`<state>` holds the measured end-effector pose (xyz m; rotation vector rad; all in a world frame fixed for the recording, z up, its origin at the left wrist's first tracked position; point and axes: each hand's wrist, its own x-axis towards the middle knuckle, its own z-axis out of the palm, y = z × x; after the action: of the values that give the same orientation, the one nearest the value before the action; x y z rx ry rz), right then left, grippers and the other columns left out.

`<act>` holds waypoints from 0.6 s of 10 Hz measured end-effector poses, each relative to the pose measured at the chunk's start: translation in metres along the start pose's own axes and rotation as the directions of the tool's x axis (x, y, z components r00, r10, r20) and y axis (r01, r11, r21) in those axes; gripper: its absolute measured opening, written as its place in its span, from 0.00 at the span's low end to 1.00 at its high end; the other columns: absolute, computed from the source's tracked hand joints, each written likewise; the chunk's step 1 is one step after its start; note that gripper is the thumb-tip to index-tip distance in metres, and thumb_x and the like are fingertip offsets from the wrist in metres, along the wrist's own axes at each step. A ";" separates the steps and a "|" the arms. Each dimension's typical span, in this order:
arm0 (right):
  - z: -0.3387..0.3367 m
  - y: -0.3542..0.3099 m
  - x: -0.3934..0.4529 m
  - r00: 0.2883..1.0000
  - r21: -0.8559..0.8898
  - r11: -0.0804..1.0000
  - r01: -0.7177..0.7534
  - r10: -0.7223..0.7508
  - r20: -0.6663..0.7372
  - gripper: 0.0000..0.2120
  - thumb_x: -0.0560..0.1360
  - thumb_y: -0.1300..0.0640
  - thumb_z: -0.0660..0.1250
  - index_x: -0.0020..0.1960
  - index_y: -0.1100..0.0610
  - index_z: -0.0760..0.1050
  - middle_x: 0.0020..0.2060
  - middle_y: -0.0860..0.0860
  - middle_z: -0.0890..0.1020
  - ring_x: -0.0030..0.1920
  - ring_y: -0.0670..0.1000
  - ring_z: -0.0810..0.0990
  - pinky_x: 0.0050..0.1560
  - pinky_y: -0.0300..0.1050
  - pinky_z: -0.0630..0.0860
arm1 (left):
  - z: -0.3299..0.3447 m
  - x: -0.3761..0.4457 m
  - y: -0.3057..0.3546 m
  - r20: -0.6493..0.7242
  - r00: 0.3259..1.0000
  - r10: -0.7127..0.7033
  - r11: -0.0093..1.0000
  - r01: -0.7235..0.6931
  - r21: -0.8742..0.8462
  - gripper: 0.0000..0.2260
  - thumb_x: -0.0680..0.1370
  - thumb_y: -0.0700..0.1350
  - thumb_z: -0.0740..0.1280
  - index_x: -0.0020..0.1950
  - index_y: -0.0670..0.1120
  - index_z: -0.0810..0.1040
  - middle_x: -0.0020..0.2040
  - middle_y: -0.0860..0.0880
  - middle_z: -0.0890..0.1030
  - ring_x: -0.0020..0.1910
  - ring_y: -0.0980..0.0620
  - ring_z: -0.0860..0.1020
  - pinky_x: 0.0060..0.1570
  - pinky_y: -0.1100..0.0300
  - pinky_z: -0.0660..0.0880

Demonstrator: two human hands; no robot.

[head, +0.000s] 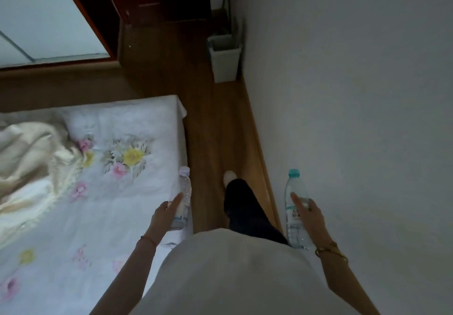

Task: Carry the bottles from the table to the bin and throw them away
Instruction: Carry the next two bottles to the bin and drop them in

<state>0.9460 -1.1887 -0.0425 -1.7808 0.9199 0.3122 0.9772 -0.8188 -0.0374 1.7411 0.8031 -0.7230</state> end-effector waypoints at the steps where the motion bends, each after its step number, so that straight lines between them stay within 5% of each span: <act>1: 0.014 -0.070 0.075 1.000 0.021 1.000 0.011 -0.012 0.021 0.21 0.73 0.40 0.66 0.55 0.57 0.75 0.41 0.52 0.81 0.39 0.50 0.81 0.34 0.39 0.76 | 0.000 0.068 0.056 -0.027 0.999 -0.024 0.999 0.023 -0.030 0.43 0.61 0.76 0.63 0.65 0.46 0.75 0.60 0.43 0.80 0.60 0.41 0.79 0.61 0.42 0.76; 2: 0.029 -0.155 0.144 0.994 0.010 0.997 0.075 -0.076 0.074 0.20 0.73 0.40 0.67 0.53 0.56 0.75 0.42 0.53 0.82 0.40 0.51 0.82 0.36 0.42 0.80 | -0.013 0.116 0.119 -0.064 0.998 0.012 0.994 -0.019 -0.106 0.48 0.58 0.80 0.63 0.66 0.47 0.74 0.63 0.43 0.79 0.63 0.41 0.78 0.63 0.42 0.75; 3: 0.052 -0.244 0.199 0.979 -0.079 0.987 0.136 -0.122 0.164 0.23 0.72 0.39 0.68 0.55 0.57 0.75 0.45 0.55 0.83 0.42 0.51 0.83 0.40 0.45 0.81 | -0.028 0.135 0.218 -0.105 0.991 0.077 0.983 -0.093 -0.159 0.40 0.67 0.73 0.64 0.67 0.44 0.73 0.62 0.44 0.78 0.60 0.42 0.78 0.56 0.48 0.77; 4: 0.082 -0.311 0.240 0.954 -0.114 0.973 0.202 -0.169 0.248 0.22 0.73 0.41 0.67 0.57 0.58 0.75 0.45 0.55 0.83 0.40 0.49 0.83 0.35 0.39 0.78 | -0.040 0.166 0.278 -0.195 0.977 0.080 0.977 -0.116 -0.180 0.32 0.69 0.67 0.65 0.59 0.42 0.76 0.55 0.40 0.81 0.51 0.41 0.81 0.50 0.46 0.80; 5: 0.115 -0.359 0.272 0.943 -0.145 0.972 0.186 -0.135 0.304 0.25 0.71 0.39 0.67 0.57 0.58 0.75 0.43 0.53 0.83 0.38 0.48 0.83 0.30 0.34 0.77 | -0.052 0.211 0.318 -0.240 0.970 0.031 0.972 -0.085 -0.218 0.32 0.67 0.68 0.66 0.58 0.43 0.77 0.54 0.38 0.81 0.52 0.39 0.81 0.56 0.43 0.79; 6: 0.152 -0.391 0.319 0.947 -0.166 0.972 0.164 -0.108 0.303 0.41 0.52 0.21 0.65 0.50 0.52 0.74 0.42 0.50 0.82 0.39 0.48 0.83 0.32 0.38 0.78 | -0.061 0.264 0.355 -0.160 0.987 -0.004 0.948 -0.047 -0.315 0.33 0.72 0.66 0.65 0.66 0.43 0.73 0.60 0.42 0.78 0.56 0.42 0.80 0.50 0.49 0.79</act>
<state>1.4701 -1.1355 -0.0275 -1.8982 0.5673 0.5730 1.4231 -0.7981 -0.0316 1.5224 0.9520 -0.4151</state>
